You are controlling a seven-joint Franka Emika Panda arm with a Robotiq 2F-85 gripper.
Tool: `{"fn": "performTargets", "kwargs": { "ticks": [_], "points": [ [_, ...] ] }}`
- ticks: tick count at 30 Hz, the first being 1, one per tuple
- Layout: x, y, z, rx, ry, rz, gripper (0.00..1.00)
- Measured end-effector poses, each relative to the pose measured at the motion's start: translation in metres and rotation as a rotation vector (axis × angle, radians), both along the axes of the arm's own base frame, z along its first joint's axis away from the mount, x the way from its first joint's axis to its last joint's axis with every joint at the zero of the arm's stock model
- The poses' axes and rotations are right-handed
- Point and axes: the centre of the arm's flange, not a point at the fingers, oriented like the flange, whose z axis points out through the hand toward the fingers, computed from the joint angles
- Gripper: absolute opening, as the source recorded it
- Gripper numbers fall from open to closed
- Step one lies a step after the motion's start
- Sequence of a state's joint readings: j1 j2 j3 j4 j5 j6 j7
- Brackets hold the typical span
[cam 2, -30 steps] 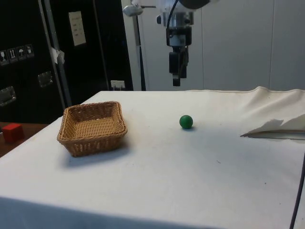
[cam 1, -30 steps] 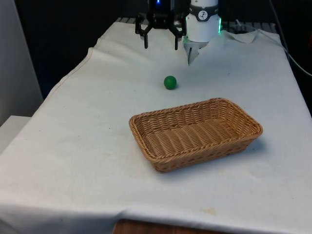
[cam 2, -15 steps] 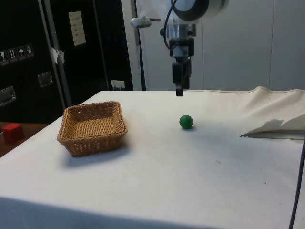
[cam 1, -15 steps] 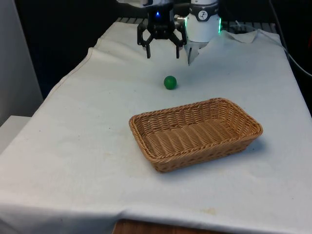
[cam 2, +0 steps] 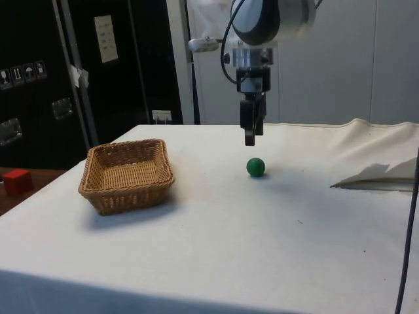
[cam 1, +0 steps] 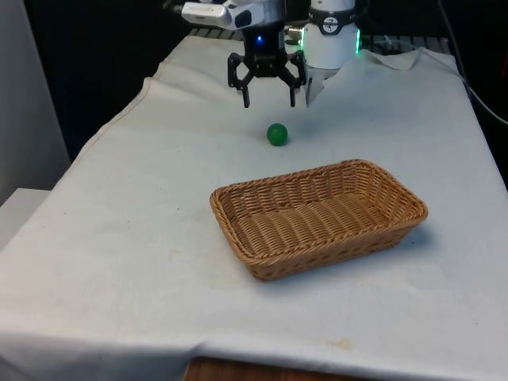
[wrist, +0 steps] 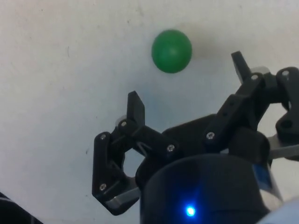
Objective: Pick up the ball and place it into the basket.
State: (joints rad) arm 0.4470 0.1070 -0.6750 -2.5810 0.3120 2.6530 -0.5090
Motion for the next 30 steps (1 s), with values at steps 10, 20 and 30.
{"fn": "performTargets", "kwargs": {
  "ticks": [10, 20, 30],
  "points": [
    [-0.003, 0.006, -0.017, 0.001, 0.002, -0.001, 1.0],
    [-0.006, 0.015, -0.034, -0.005, 0.012, -0.003, 1.0],
    [-0.004, 0.021, -0.047, -0.004, 0.01, -0.004, 1.0]
  ]
}}
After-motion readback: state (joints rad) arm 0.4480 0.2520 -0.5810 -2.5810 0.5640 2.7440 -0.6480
